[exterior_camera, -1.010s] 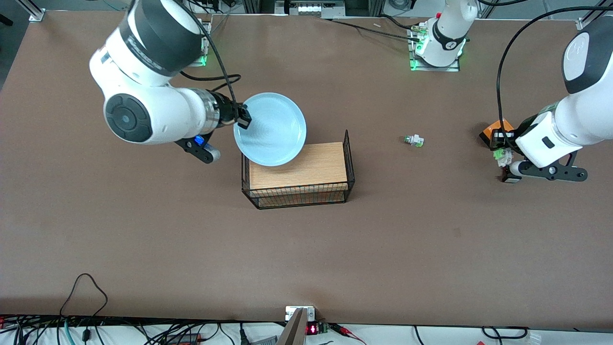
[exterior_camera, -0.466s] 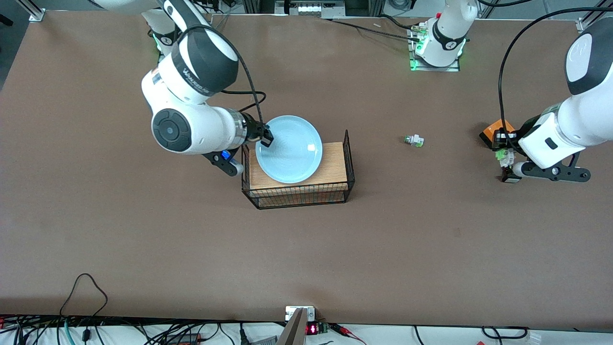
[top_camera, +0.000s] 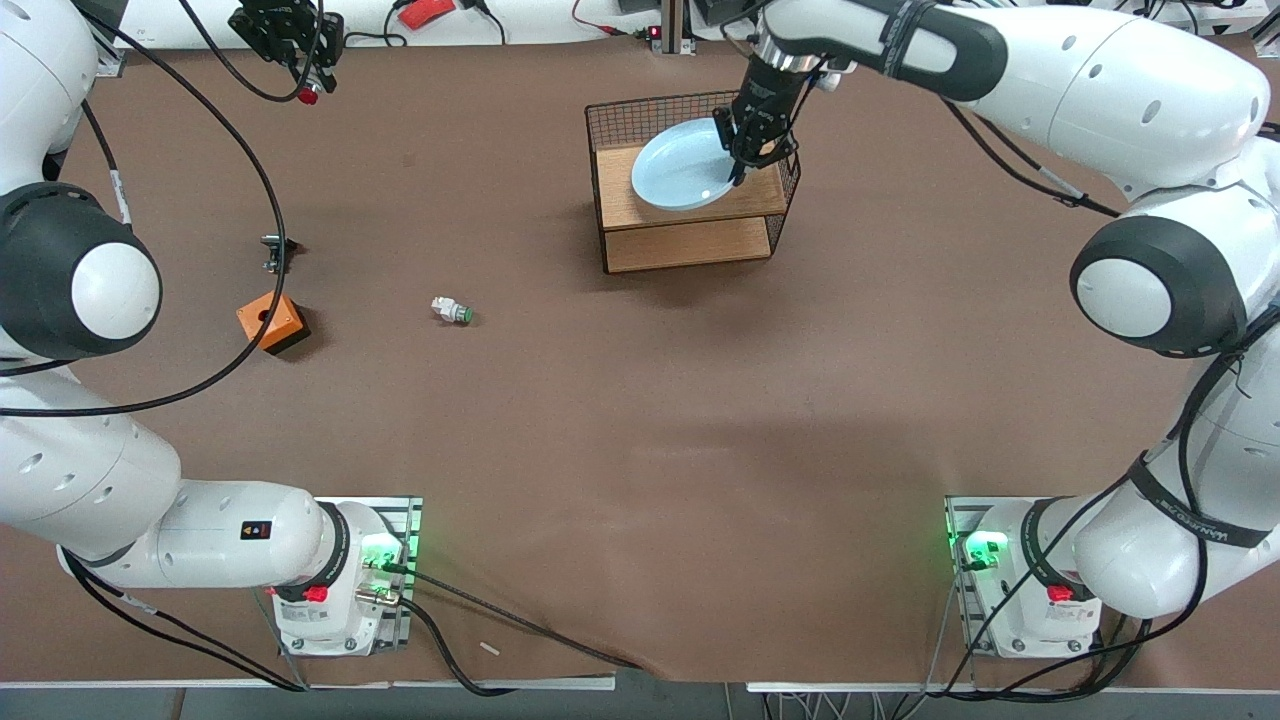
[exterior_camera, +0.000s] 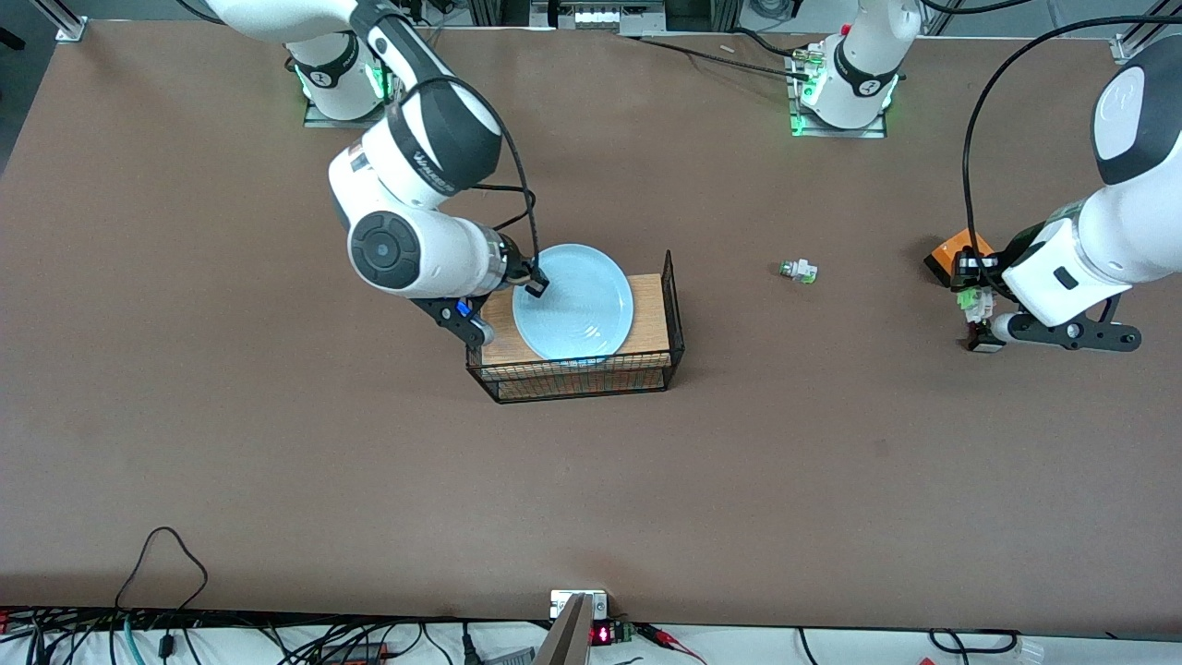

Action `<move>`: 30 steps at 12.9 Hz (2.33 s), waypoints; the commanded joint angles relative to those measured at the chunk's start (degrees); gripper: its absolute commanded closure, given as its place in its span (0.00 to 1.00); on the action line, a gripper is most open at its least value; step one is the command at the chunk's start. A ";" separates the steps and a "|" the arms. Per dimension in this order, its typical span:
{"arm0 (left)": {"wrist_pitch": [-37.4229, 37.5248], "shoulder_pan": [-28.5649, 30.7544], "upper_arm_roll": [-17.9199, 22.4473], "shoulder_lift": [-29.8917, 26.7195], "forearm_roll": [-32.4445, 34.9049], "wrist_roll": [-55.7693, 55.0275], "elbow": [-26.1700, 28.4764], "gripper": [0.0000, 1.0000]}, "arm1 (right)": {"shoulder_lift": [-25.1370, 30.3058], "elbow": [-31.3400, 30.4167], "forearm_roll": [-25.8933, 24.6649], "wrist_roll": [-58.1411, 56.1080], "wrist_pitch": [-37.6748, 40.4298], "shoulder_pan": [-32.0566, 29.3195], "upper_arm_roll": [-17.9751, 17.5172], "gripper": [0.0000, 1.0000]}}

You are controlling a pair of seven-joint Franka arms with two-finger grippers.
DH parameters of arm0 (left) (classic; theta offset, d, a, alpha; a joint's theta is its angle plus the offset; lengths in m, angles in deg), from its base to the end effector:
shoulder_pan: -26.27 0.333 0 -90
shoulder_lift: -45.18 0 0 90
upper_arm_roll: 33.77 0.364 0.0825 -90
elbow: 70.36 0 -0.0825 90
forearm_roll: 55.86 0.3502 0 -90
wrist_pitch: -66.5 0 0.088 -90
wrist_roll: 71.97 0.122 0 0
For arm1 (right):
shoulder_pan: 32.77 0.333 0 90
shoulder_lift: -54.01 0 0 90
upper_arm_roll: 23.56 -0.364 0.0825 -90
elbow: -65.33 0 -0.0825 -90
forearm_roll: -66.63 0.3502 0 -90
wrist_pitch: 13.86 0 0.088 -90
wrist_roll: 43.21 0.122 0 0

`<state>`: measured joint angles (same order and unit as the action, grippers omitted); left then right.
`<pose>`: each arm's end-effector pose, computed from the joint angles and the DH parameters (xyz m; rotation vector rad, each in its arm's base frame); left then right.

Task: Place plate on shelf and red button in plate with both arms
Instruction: 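Carry the plate over the wooden block and lower it with the right gripper, then open the right gripper and withdraw while the left gripper carries the button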

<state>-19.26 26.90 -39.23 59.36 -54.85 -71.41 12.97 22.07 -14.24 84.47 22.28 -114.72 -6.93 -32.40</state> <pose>0.5869 -0.0402 0.5649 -3.1201 0.1469 0.3198 0.5578 0.3966 0.4210 -2.8193 0.9357 0.6152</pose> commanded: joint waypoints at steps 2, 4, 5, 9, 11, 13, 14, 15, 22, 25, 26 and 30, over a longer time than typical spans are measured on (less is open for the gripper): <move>1.21 0.61 -0.16 0.85 -0.56 1.64 -1.85 1.00 | 1.09 -5.15 -1.75 -0.45 -5.74 1.84 0.57 0.99; 1.21 0.61 -0.16 0.85 -0.56 1.64 -1.85 1.00 | 1.09 -5.77 -1.84 -2.20 -6.10 1.67 0.57 0.96; 1.21 0.61 -0.16 0.94 -0.56 1.64 -1.85 1.00 | 1.09 -6.03 -1.76 -2.65 -6.01 1.58 0.57 0.96; 1.21 0.61 -0.16 0.85 -0.56 1.64 -1.85 1.00 | 0.83 -8.05 -2.99 -6.87 -5.48 0.87 0.83 0.83; 1.21 0.61 -0.16 0.94 -1.43 1.64 -1.85 1.00 | 0.48 -8.06 -3.86 -7.05 -5.57 0.96 0.83 0.83; 1.21 0.61 -0.16 0.85 -1.44 1.64 -1.85 1.00 | 0.04 -7.97 -4.04 -7.05 -5.48 0.87 0.83 0.75; 1.30 0.35 -0.25 0.67 -1.44 1.55 -1.94 1.00 | 0.04 -7.62 -3.87 -6.44 -5.48 0.79 0.83 0.56; 1.30 0.00 -0.25 0.67 -1.44 1.20 -2.03 1.00 | 0.30 -6.92 -3.25 -6.08 -5.57 0.70 0.92 0.36; 3.75 -0.18 -2.08 -4.24 -1.44 0.76 -2.20 1.00 | 0.56 7.40 3.94 -5.91 -6.10 -0.97 0.74 0.00; 5.08 -0.18 -6.11 -7.06 -1.53 0.24 -2.12 1.00 | 3.54 8.91 2.74 -9.13 -1.13 -1.67 1.36 0.00; 4.90 -0.18 -8.05 -6.97 -1.53 -0.72 -2.20 1.00 | 3.99 9.17 1.25 -12.72 3.44 -2.89 1.45 0.00; 4.64 -0.53 -18.24 -5.49 -0.83 -12.31 -2.12 1.00 | 8.47 12.51 -11.82 -30.89 21.29 -8.26 1.53 0.00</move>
<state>-14.87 26.23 -53.48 52.94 -55.80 -78.71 10.97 28.36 -2.58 77.87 -0.17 -99.53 -13.28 -30.49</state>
